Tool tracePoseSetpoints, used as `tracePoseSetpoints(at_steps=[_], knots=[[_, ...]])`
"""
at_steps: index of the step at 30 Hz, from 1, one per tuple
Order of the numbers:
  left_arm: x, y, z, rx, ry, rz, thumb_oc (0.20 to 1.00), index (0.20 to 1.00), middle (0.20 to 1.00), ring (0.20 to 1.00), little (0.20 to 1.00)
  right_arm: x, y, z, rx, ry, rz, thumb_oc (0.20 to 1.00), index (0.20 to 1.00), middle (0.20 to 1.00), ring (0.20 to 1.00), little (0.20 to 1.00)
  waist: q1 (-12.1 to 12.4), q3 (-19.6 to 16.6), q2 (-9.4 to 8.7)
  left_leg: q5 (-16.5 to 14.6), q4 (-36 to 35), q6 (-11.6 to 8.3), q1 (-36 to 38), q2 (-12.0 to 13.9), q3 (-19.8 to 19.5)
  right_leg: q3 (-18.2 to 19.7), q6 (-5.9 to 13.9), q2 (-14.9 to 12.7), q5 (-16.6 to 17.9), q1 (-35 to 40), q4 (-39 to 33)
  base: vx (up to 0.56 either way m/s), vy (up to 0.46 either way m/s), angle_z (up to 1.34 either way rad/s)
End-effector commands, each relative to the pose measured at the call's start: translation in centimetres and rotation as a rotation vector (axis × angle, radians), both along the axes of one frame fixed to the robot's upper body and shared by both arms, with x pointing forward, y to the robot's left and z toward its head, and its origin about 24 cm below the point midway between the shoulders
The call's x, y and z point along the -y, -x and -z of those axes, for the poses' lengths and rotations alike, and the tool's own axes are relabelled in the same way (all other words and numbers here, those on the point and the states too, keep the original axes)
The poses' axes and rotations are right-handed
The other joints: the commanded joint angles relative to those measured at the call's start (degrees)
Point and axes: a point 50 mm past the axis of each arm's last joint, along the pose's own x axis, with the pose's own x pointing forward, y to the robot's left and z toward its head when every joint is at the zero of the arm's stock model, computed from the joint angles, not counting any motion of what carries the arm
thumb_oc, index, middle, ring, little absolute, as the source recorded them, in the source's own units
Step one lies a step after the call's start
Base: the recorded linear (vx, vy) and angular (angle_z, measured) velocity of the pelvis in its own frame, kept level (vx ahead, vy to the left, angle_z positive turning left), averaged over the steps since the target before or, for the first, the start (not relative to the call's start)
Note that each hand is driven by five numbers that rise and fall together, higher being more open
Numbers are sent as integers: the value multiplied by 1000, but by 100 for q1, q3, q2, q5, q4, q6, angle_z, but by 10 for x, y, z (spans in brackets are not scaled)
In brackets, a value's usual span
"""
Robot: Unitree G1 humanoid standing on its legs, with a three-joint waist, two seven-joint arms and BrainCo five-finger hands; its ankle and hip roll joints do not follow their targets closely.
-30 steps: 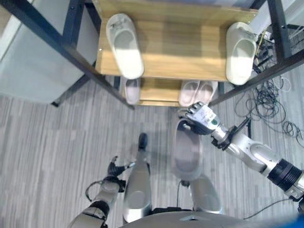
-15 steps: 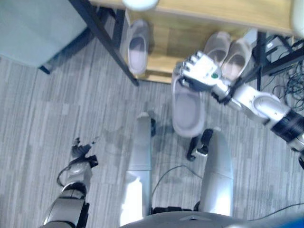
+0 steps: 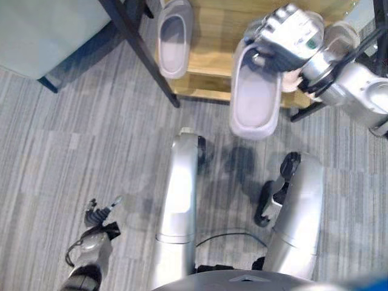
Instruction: Arrange the slippers neatly on the shoe rack.
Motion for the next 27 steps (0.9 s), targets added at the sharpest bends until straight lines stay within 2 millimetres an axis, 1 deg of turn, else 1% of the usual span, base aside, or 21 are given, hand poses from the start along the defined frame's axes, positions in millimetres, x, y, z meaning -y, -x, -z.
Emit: tracePoseSetpoints(at_steps=[1,3,4,8,11,13,17,18,20,21,25,27], knots=[[-12,37,9,-101,-12,-25,1000,1000,1000,1000,1000,-27,29,-63,149,-77,-178,200,200,200,200,200,233,404,25,-1451,216,385,909,-47,-494,748,-697,299,26,228,140,80,-28,8],[-11,40,10,-111,-6,-23,1000,1000,1000,1000,1000,-29,27,-62,132,-77,-176,200,200,200,200,200,240,404,18,-1494,295,373,909,-48,-507,767,-705,300,6,229,222,56,-28,-5],[-6,42,14,-131,13,3,1000,1000,1000,1000,1000,-33,21,-60,92,-89,-180,200,200,200,200,200,265,404,-5,-1577,456,323,909,-32,-528,824,-714,312,-5,230,399,39,-32,4],[-3,39,14,-127,15,33,1000,1000,1000,1000,1000,-36,17,-61,85,-74,-175,200,200,200,200,200,280,404,-34,-1607,465,284,909,-26,-509,860,-747,286,-14,232,447,21,-13,9],[-3,38,15,-137,17,55,1000,1000,1000,1000,1000,-39,10,-60,53,-53,-153,200,200,200,200,200,320,404,-52,-1604,456,255,909,-5,-512,865,-760,280,-2,233,443,0,0,0],[-4,42,16,-150,21,54,1000,1000,1000,1000,1000,-37,4,-60,32,-41,-121,200,200,200,200,200,342,404,-61,-1605,446,238,909,-6,-530,878,-760,285,-2,233,441,0,0,0],[-7,46,17,-163,30,59,1000,1000,1000,1000,1000,-24,-14,-59,-63,-51,-19,200,200,200,200,200,398,404,-93,-1584,386,200,909,-3,-544,912,-743,284,34,235,415,0,0,0],[-6,46,17,-163,31,59,1000,1000,1000,1000,1000,-24,-14,-59,-63,-50,-19,200,200,200,200,200,394,404,-91,-1584,385,200,909,-3,-544,912,-742,284,34,235,414,0,0,0],[-10,51,18,-182,30,63,1000,1000,1000,1000,1000,-15,-27,-56,-149,-97,40,200,200,200,200,200,441,404,-106,-1580,380,177,909,-8,-544,925,-734,269,53,235,406,19,-2,0],[-14,53,17,-190,34,57,1000,1000,1000,1000,1000,-1,-40,-54,-209,-103,139,200,200,200,200,200,505,404,-112,-1576,379,158,909,-14,-559,924,-726,256,66,242,399,36,-1,-1],[-17,57,16,-188,39,58,1000,1000,1000,1000,1000,17,-49,-54,-249,-49,281,200,200,200,200,200,572,404,-130,-1582,361,134,909,-36,-600,907,-716,203,72,268,385,9,1,0],[-17,62,16,-195,45,58,1000,1000,1000,1000,1000,23,-53,-51,-226,45,368,200,200,200,200,200,606,404,-143,-1600,368,122,909,-42,-628,890,-725,185,66,298,379,19,-10,3]])
